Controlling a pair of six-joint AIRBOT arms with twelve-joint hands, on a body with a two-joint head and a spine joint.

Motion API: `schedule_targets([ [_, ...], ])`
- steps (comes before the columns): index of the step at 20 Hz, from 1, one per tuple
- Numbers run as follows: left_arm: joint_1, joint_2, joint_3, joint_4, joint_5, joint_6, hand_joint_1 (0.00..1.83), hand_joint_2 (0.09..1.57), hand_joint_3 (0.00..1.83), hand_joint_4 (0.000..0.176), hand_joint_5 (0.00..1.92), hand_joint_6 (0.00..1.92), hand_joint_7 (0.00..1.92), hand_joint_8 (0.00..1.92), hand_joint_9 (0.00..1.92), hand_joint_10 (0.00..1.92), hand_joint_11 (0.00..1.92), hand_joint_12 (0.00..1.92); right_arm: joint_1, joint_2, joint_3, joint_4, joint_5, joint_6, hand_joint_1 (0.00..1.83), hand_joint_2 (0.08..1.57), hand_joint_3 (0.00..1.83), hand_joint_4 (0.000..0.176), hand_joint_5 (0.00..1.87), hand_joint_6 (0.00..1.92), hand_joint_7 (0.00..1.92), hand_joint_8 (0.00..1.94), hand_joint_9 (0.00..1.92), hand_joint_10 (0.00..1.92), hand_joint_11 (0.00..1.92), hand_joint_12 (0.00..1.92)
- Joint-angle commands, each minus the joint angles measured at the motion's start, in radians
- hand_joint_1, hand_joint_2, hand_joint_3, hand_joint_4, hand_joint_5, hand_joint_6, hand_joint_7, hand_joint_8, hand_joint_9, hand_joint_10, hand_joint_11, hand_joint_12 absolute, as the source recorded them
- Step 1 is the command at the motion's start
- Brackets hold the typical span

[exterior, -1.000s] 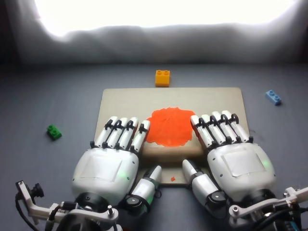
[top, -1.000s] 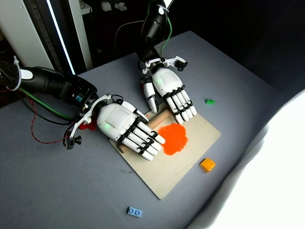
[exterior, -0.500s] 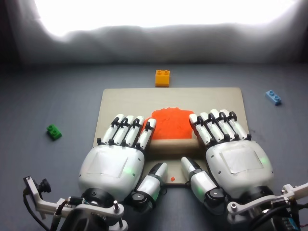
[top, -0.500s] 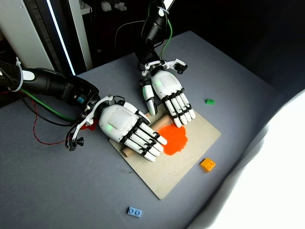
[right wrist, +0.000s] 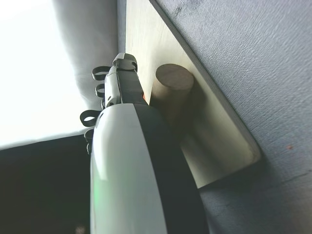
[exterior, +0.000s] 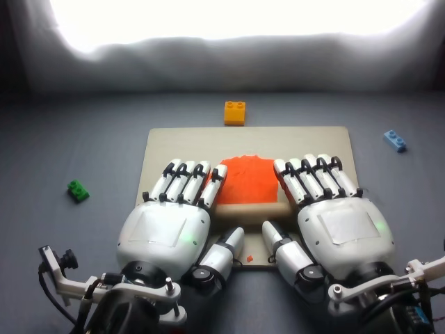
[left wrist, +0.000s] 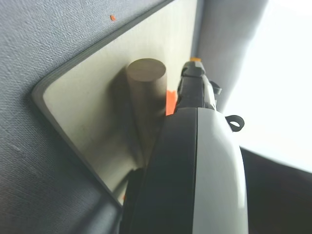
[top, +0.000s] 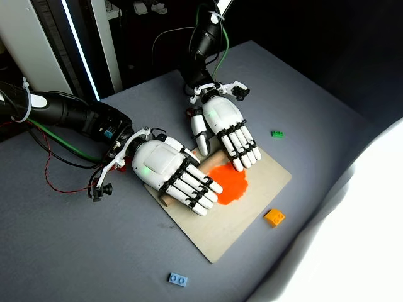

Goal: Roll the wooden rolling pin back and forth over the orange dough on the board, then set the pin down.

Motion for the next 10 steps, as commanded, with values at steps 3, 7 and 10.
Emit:
schedule_targets([
  [3,-0.011,-0.002,0.010,0.061,-0.072,-0.005,0.00,1.54,0.01,0.000,0.04,0.01,0.00,0.00,0.00,0.00,0.00,0.00,0.012,0.003,0.013,-0.056,0.077,0.000,0.00,1.57,0.05,0.000,0.06,0.00,0.08,0.00,0.03,0.00,0.00,0.10],
  [7,-0.016,-0.003,0.018,0.061,-0.059,-0.005,0.00,1.53,0.00,0.000,0.05,0.01,0.02,0.01,0.00,0.00,0.00,0.00,0.014,0.003,0.022,-0.052,0.072,0.003,0.00,1.57,0.03,0.000,0.09,0.01,0.09,0.00,0.04,0.01,0.00,0.15],
  [10,-0.021,-0.004,0.025,0.061,-0.048,-0.010,0.00,1.53,0.00,0.000,0.05,0.01,0.03,0.01,0.00,0.00,0.00,0.00,0.016,0.004,0.029,-0.051,0.066,0.006,0.00,1.57,0.04,0.000,0.07,0.00,0.09,0.00,0.04,0.00,0.00,0.12],
])
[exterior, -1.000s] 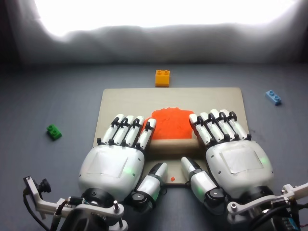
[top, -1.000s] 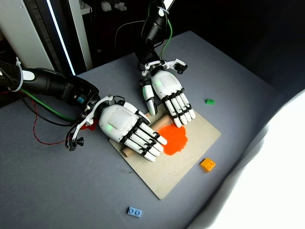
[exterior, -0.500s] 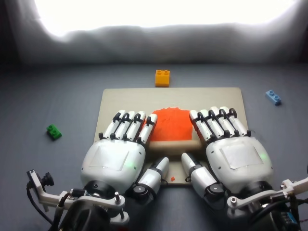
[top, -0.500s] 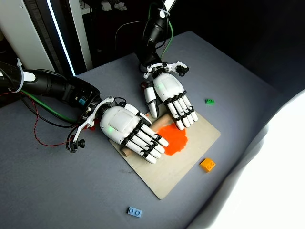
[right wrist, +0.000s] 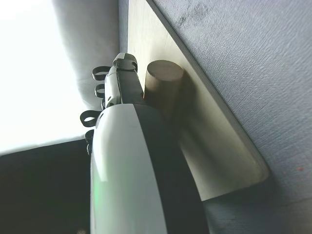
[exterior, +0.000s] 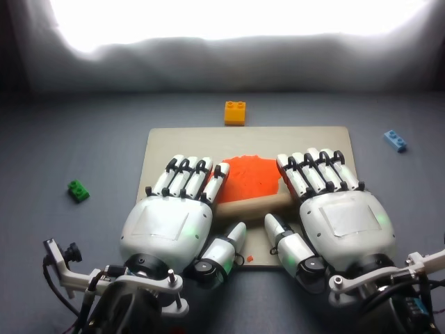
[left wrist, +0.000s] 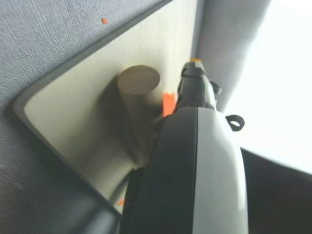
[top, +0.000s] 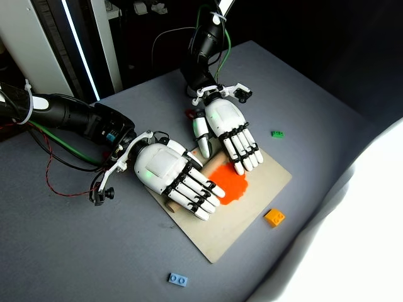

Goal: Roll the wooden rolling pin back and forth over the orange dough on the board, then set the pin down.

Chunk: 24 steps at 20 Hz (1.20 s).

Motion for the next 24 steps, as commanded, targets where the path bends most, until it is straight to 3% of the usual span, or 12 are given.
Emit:
schedule_targets([
  [1,-0.008,0.000,0.007,0.060,-0.074,0.001,0.00,1.54,0.01,0.000,0.04,0.01,0.03,0.01,0.00,0.00,0.00,0.00,0.011,0.004,0.008,-0.059,0.077,-0.004,0.00,1.57,0.03,0.000,0.07,0.00,0.09,0.00,0.03,0.00,0.00,0.06],
  [16,-0.040,-0.007,0.064,0.060,-0.036,-0.019,0.00,1.54,0.00,0.000,0.00,0.00,0.00,0.00,0.00,0.00,0.00,0.00,0.032,0.003,0.049,-0.026,0.060,0.006,0.00,1.57,0.04,0.000,0.07,0.00,0.06,0.00,0.02,0.00,0.00,0.02],
  [17,-0.041,-0.007,0.068,0.060,-0.036,-0.021,0.00,1.54,0.00,0.000,0.00,0.00,0.00,0.00,0.00,0.00,0.00,0.00,0.032,0.003,0.050,-0.024,0.059,0.006,0.00,1.57,0.06,0.000,0.10,0.00,0.09,0.00,0.05,0.00,0.00,0.10],
  [24,-0.049,-0.013,0.093,0.060,-0.024,-0.027,0.00,1.55,0.01,0.000,0.02,0.01,0.01,0.01,0.00,0.00,0.00,0.00,0.038,0.003,0.061,-0.022,0.051,0.014,0.00,1.57,0.04,0.000,0.08,0.00,0.09,0.00,0.05,0.00,0.00,0.14],
])
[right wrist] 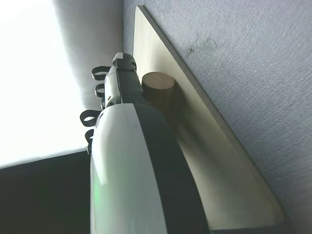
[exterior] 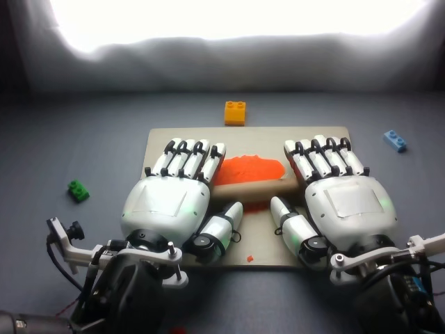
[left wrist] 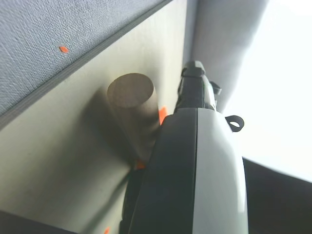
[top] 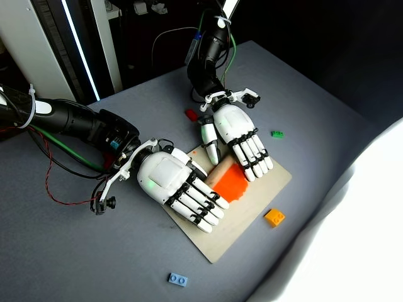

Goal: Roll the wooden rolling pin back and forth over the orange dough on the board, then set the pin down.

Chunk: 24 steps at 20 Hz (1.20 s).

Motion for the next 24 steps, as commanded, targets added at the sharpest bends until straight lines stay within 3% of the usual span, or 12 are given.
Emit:
schedule_targets([
  [1,-0.008,-0.002,0.005,0.065,-0.086,0.000,0.00,1.55,0.01,0.000,0.02,0.01,0.01,0.00,0.00,0.00,0.00,0.00,0.007,0.003,0.007,-0.060,0.081,0.000,0.00,1.57,0.04,0.000,0.09,0.00,0.09,0.00,0.05,0.00,0.00,0.13],
  [6,-0.020,-0.010,0.022,0.064,-0.071,0.000,0.00,1.56,0.01,0.000,0.03,0.01,0.02,0.00,0.00,0.00,0.00,0.00,0.011,0.003,0.015,-0.057,0.076,0.007,0.00,1.57,0.04,0.000,0.07,0.00,0.05,0.00,0.00,0.00,0.00,0.00],
  [24,-0.044,-0.032,0.071,0.050,-0.047,-0.003,0.00,1.56,0.00,0.000,0.05,0.02,0.02,0.01,0.00,0.00,0.00,0.00,0.034,0.001,0.065,-0.030,0.032,0.025,0.00,1.57,0.05,0.000,0.06,0.00,0.04,0.00,0.01,0.00,0.00,0.00],
])
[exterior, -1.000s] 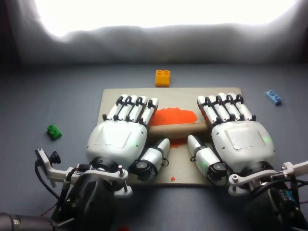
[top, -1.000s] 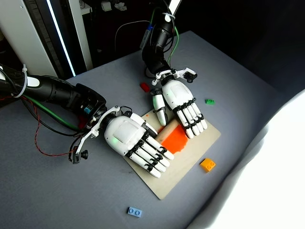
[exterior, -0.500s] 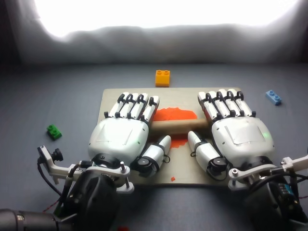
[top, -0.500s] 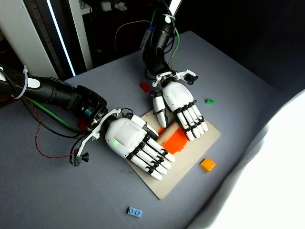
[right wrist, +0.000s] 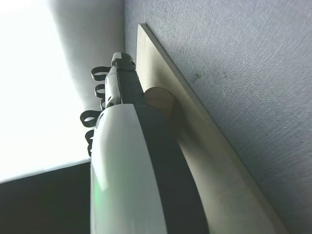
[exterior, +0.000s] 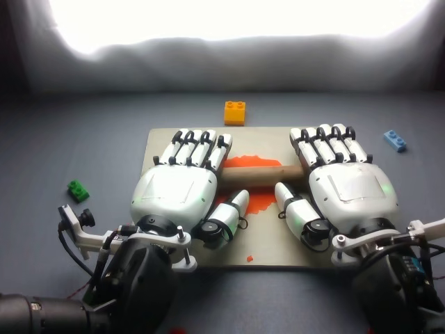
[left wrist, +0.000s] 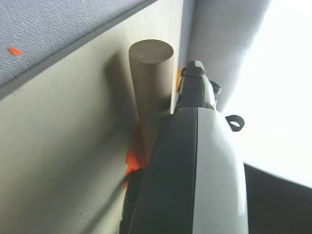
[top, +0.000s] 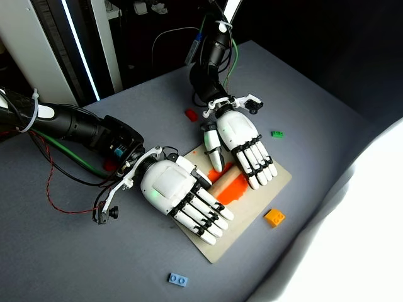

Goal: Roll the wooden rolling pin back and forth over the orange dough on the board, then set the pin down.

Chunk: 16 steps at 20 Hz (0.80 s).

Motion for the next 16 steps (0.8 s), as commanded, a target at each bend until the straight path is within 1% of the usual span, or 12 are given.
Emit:
schedule_targets([
  [1,-0.007,-0.001,0.007,0.058,-0.089,0.003,0.00,1.56,0.00,0.000,0.05,0.02,0.02,0.01,0.00,0.00,0.00,0.00,0.011,0.001,0.007,-0.053,0.080,-0.003,0.00,1.57,0.05,0.000,0.06,0.00,0.04,0.00,0.01,0.00,0.00,0.00],
  [4,-0.011,-0.004,0.017,0.057,-0.086,0.003,0.00,1.56,0.00,0.000,0.06,0.02,0.03,0.01,0.00,0.00,0.00,0.00,0.015,0.001,0.015,-0.047,0.075,0.000,0.00,1.57,0.05,0.000,0.05,0.00,0.05,0.01,0.02,0.01,0.02,0.02],
  [5,-0.013,-0.006,0.022,0.057,-0.086,0.001,0.00,1.56,0.00,0.000,0.07,0.02,0.03,0.01,0.00,0.00,0.00,0.00,0.016,0.001,0.018,-0.045,0.071,0.002,0.00,1.57,0.05,0.000,0.03,0.00,0.03,0.00,0.00,0.00,0.00,0.01],
  [9,-0.018,-0.010,0.036,0.057,-0.084,-0.006,0.00,1.56,0.00,0.000,0.07,0.01,0.03,0.01,0.00,0.00,0.00,0.00,0.020,0.001,0.029,-0.035,0.063,0.003,0.00,1.57,0.04,0.000,0.05,0.01,0.05,0.01,0.02,0.01,0.01,0.01],
  [13,-0.026,-0.017,0.053,0.057,-0.075,-0.009,0.00,1.56,0.00,0.000,0.03,0.00,0.01,0.00,0.00,0.00,0.00,0.00,0.023,0.001,0.037,-0.033,0.056,0.009,0.00,1.57,0.03,0.000,0.08,0.02,0.07,0.01,0.03,0.01,0.03,0.03],
  [14,-0.029,-0.020,0.059,0.057,-0.073,-0.011,0.00,1.56,0.00,0.000,0.04,0.00,0.01,0.00,0.00,0.00,0.00,0.00,0.025,0.001,0.039,-0.032,0.055,0.010,0.00,1.57,0.05,0.000,0.05,0.00,0.06,0.00,0.02,0.01,0.02,0.03],
  [16,-0.032,-0.023,0.065,0.057,-0.069,-0.013,0.00,1.56,0.00,0.000,0.04,0.00,0.01,0.00,0.00,0.00,0.00,0.00,0.027,0.001,0.043,-0.031,0.054,0.011,0.00,1.57,0.05,0.000,0.05,0.00,0.07,0.01,0.03,0.01,0.02,0.03],
])
